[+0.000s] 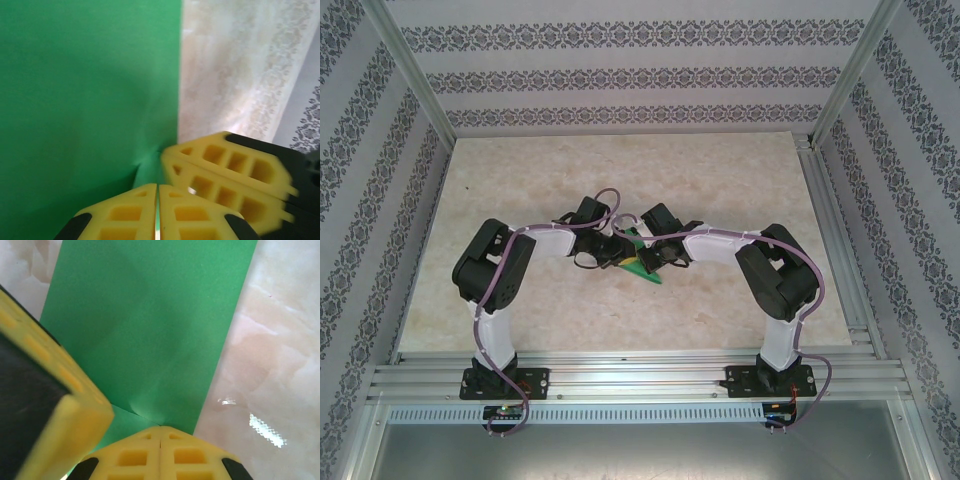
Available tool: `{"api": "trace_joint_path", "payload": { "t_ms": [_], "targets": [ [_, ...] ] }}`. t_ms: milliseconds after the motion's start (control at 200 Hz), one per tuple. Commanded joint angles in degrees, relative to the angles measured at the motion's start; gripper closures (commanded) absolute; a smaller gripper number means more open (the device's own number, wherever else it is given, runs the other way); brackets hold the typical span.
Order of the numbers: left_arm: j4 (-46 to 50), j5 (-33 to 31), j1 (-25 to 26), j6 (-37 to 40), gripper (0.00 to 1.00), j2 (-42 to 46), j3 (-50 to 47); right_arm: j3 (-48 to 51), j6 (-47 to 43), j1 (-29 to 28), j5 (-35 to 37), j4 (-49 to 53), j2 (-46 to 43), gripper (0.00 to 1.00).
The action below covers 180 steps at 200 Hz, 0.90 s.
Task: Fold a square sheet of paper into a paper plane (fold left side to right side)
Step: Third fold the triangle at the center of the table.
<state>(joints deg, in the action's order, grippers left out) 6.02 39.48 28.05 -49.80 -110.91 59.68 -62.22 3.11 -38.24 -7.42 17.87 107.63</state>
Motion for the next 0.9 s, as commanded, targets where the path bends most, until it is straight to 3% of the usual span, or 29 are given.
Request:
{"api": "trace_joint_path", "payload": {
  "t_ms": [0, 380, 579, 629, 704, 894],
  "targets": [
    [2.4, -2.6, 0.9, 2.0, 0.89, -0.9, 1.4, 0.3, -0.6, -0.8, 1.0, 3.8, 2.7, 1.00],
    [5.0, -4.6, 1.2, 4.3, 0.89, -2.2, 0.4, 0.4, 0.1, -0.7, 1.7, 3.6, 2.9, 1.00],
    [8.5, -7.6, 2.3, 6.5, 0.89, -3.6, 0.5, 0.1, 2.9, 0.6, 0.1, 1.1, -1.6, 1.00],
    [9.7, -8.8, 2.6, 7.0, 0.89, -3.8, 0.5, 0.2, 3.8, 1.1, 0.0, 0.3, -3.0, 0.87],
    [10.6, -10.7, 3.2, 7.4, 0.89, -4.1, 0.0, 0.7, 5.0, 1.7, 0.3, -0.5, -5.8, 0.78],
    [8.7, -12.3, 4.3, 6.0, 0.90, -5.3, -1.9, 1.2, 9.3, 3.1, 0.5, 3.0, -13.0, 0.73]
  ]
}}
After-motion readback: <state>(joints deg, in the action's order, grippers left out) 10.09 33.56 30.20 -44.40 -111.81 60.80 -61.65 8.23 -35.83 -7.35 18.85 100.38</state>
